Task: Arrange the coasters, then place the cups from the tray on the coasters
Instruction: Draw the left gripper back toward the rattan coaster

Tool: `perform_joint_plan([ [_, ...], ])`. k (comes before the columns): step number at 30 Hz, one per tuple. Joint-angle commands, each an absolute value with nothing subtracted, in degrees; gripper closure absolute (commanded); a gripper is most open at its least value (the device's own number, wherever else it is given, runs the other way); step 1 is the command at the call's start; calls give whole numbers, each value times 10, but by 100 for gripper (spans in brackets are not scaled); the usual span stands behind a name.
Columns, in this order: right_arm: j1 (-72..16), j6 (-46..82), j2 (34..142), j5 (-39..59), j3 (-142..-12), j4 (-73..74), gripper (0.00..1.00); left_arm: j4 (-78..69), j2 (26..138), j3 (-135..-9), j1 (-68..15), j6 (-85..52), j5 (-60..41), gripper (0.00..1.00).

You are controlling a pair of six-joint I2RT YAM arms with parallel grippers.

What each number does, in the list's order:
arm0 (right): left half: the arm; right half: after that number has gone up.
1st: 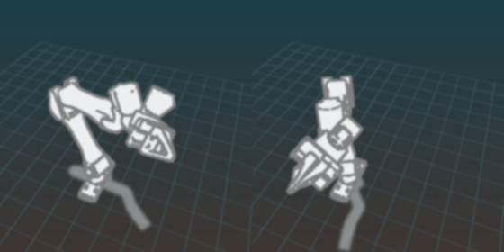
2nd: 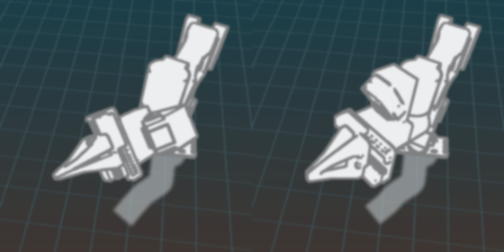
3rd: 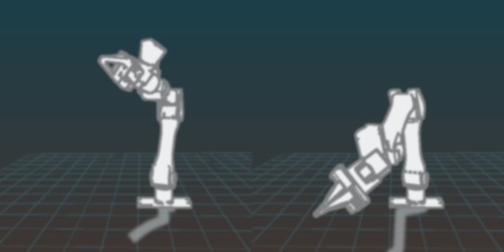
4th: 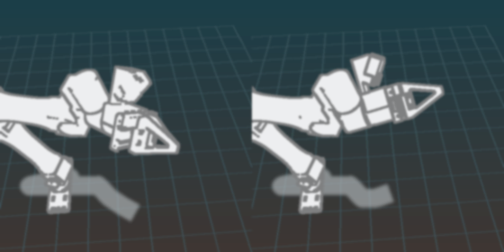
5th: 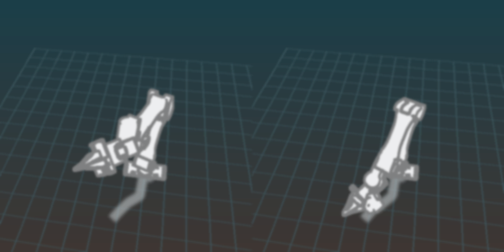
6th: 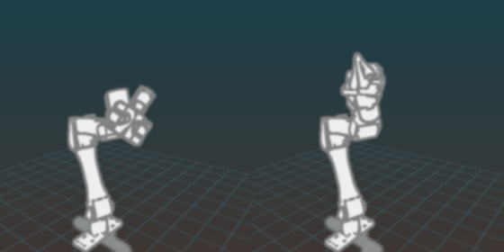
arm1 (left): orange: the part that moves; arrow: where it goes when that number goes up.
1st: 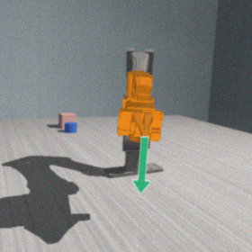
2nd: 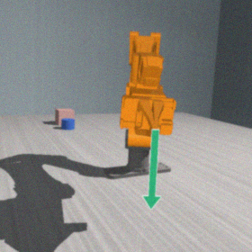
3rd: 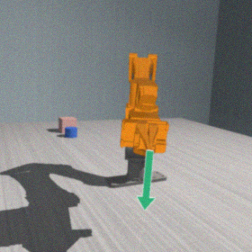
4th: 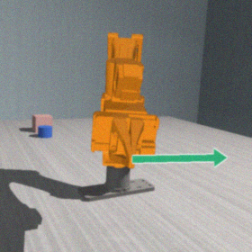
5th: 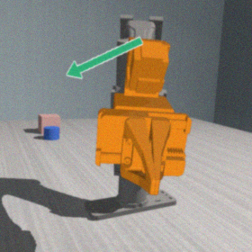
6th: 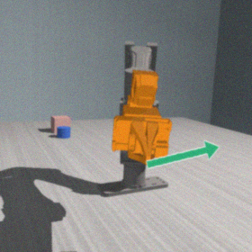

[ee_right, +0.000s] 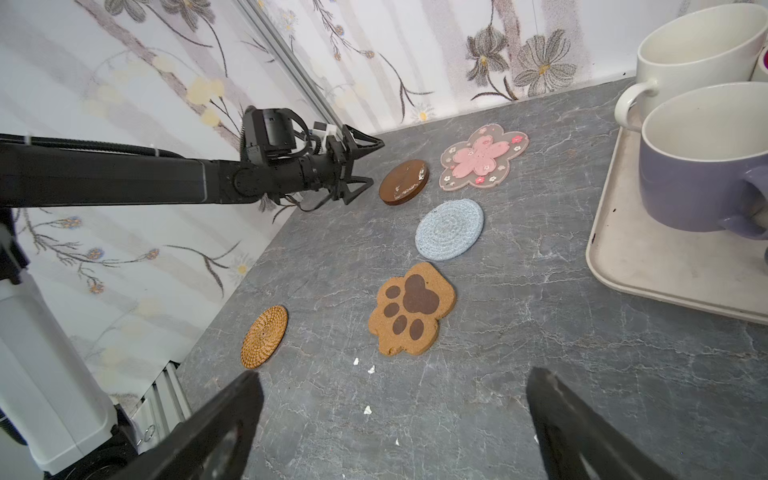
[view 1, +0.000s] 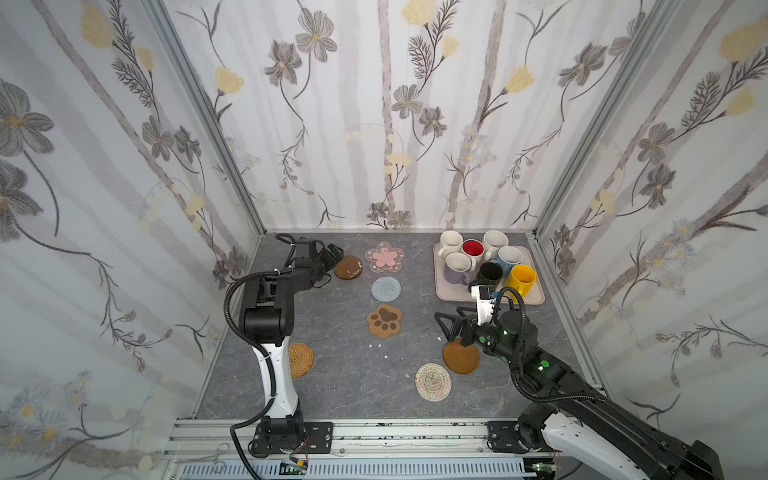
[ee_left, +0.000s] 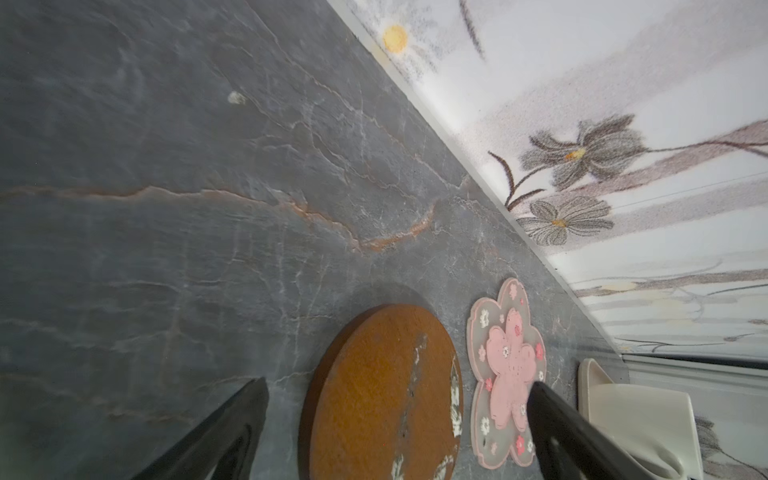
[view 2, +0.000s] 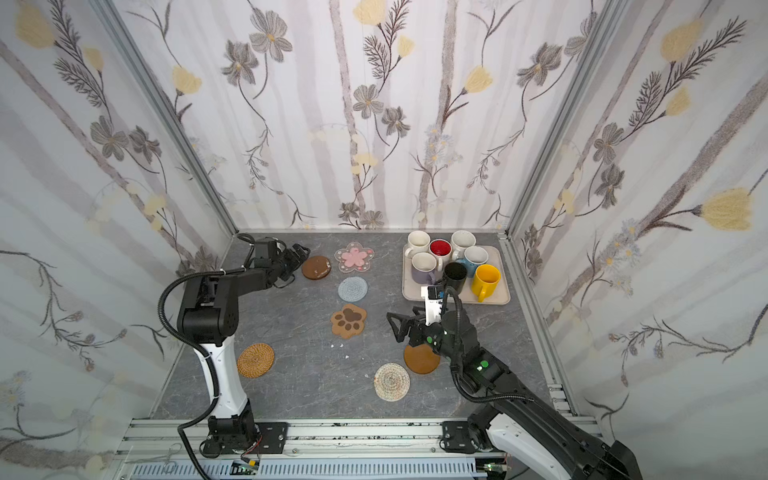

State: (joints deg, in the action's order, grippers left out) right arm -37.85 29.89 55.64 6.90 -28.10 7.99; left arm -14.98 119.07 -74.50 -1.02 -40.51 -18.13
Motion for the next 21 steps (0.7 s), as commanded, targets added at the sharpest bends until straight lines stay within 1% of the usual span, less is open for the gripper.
perform_joint_plan([
  [1,-379,274,588,60,-305,89,0,-105,1149,-724,-11,-413,-157,0],
  [5,-377,266,642,74,-331,111,0,-44,1089,-685,-22,-415,-107,0],
  [12,-372,267,744,112,-359,142,0,116,977,-644,-55,-345,15,3],
  [16,-371,270,780,123,-351,164,0,172,908,-605,-60,-320,38,3],
  [21,-370,278,813,136,-345,183,0,260,828,-563,-79,-302,101,0],
])
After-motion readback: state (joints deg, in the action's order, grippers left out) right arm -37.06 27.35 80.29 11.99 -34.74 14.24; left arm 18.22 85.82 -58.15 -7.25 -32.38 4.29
